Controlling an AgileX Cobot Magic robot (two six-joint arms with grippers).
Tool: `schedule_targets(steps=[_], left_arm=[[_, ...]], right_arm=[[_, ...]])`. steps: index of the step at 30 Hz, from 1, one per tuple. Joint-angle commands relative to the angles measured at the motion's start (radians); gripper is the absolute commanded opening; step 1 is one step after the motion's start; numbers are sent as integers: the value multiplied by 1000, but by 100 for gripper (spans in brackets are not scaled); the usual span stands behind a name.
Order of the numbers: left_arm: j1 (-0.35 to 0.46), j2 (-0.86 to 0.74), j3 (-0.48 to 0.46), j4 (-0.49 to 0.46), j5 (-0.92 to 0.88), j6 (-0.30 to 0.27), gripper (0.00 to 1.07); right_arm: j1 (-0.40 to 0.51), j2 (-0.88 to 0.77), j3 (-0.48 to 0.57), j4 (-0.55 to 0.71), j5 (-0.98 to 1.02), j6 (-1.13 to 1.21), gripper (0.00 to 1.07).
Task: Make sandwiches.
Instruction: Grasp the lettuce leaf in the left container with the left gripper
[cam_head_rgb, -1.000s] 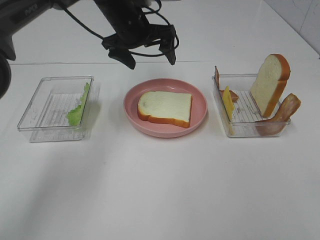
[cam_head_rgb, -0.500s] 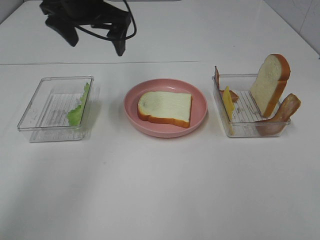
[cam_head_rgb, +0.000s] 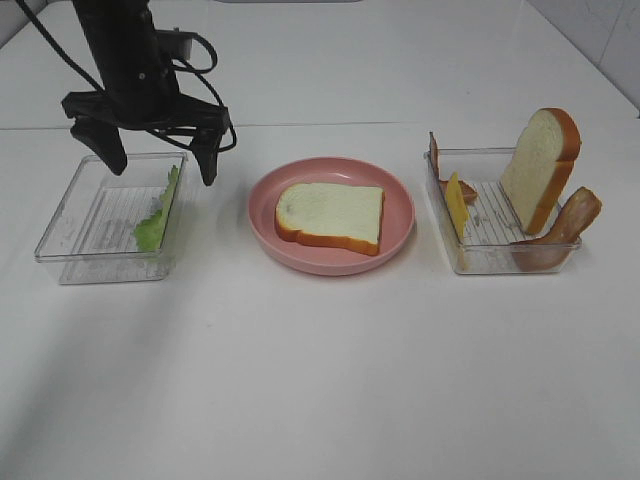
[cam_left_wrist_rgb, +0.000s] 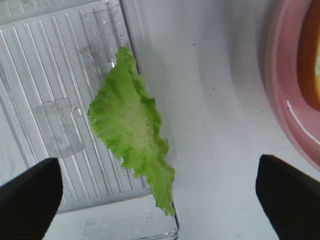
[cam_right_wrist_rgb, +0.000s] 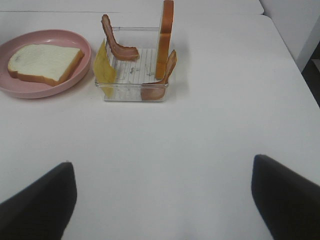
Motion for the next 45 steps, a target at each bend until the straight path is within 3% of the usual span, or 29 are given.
schedule_targets(steps=[1, 10, 22, 23, 25, 26, 27, 29, 30, 31, 32, 34, 45], left_arm=[[-4, 43, 9, 0, 37, -20, 98], [-4, 68, 9, 0, 6, -33, 94], [-4, 81, 9, 0, 0, -45, 63], [-4, 81, 9, 0, -13, -45, 55], [-4, 81, 9, 0, -16, -45, 50], [-4, 81, 9, 0, -19, -45, 39], [-4, 81, 9, 0, -19, -45, 39], [-4, 81, 9, 0, -24, -45, 22], [-4, 81, 9, 0, -24, -45, 22], [-4, 81, 9, 0, -30, -45, 12], [-4, 81, 9, 0, -30, -45, 12], [-4, 81, 9, 0, -40, -38, 0], [-4, 50, 9, 0, -8, -29, 0]], right_arm=[[-2, -15, 0, 0, -3, -1, 87], [-2, -15, 0, 0, -3, -1, 87], [-2, -15, 0, 0, -3, -1, 87], [-2, -15, 0, 0, -3, -1, 87], [-2, -15, 0, 0, -3, -1, 87], [-2, -15, 0, 0, -3, -1, 87], [-2, -15, 0, 0, -3, -1, 87], [-2, -15, 0, 0, -3, -1, 87], [-2, -15, 0, 0, -3, -1, 87], [-2, -15, 0, 0, -3, -1, 87], [-2, -15, 0, 0, -3, -1, 87], [-2, -15, 0, 0, -3, -1, 87], [-2, -15, 0, 0, -3, -1, 87]])
